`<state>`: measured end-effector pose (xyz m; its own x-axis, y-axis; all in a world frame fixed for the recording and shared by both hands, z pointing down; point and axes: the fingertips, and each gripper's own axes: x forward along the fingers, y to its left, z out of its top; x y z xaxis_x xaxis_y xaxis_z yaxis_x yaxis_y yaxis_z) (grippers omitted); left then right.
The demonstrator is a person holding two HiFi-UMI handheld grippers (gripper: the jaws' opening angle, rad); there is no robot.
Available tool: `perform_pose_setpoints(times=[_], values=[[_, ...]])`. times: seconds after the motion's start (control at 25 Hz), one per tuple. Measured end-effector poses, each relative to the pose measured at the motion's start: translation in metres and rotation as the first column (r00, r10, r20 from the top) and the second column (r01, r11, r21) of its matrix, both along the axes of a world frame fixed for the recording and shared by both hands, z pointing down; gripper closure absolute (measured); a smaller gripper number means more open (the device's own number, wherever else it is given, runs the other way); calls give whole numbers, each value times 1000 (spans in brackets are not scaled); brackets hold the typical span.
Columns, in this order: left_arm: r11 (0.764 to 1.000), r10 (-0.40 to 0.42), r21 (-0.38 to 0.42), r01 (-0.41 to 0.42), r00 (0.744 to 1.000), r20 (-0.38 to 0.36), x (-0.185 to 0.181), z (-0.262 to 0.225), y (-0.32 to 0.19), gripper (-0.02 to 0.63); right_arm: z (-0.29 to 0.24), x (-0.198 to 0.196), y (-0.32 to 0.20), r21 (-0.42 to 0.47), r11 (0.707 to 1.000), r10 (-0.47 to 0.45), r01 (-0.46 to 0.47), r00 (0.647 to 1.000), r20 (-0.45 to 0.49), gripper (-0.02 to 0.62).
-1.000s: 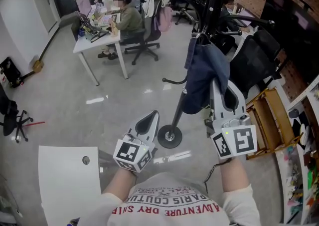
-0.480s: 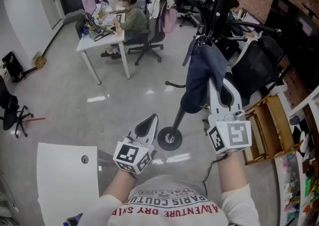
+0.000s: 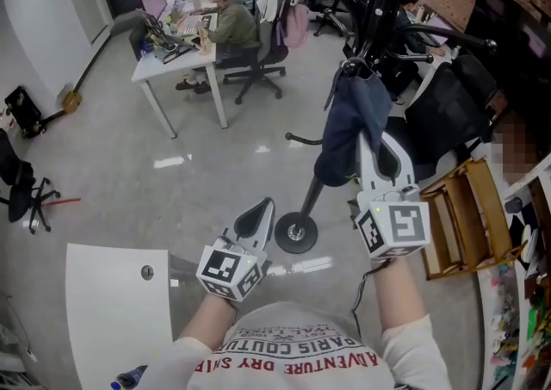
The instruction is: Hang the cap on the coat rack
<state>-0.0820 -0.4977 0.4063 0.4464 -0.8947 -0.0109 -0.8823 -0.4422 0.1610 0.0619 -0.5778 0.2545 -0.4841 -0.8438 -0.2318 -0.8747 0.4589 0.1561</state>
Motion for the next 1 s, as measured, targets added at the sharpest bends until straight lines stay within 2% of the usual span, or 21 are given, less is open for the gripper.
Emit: perform_pose_setpoints(times=[0.72, 1.0], values=[[1000, -6, -17, 6, 1000, 0, -4, 6, -8, 601, 68, -6, -26, -174, 985, -3, 9, 1000, 31, 565], [1000, -5, -17, 5, 1000, 6, -8, 8, 0, 601, 94, -11, -14, -175, 985, 17, -16, 1000, 3, 565]])
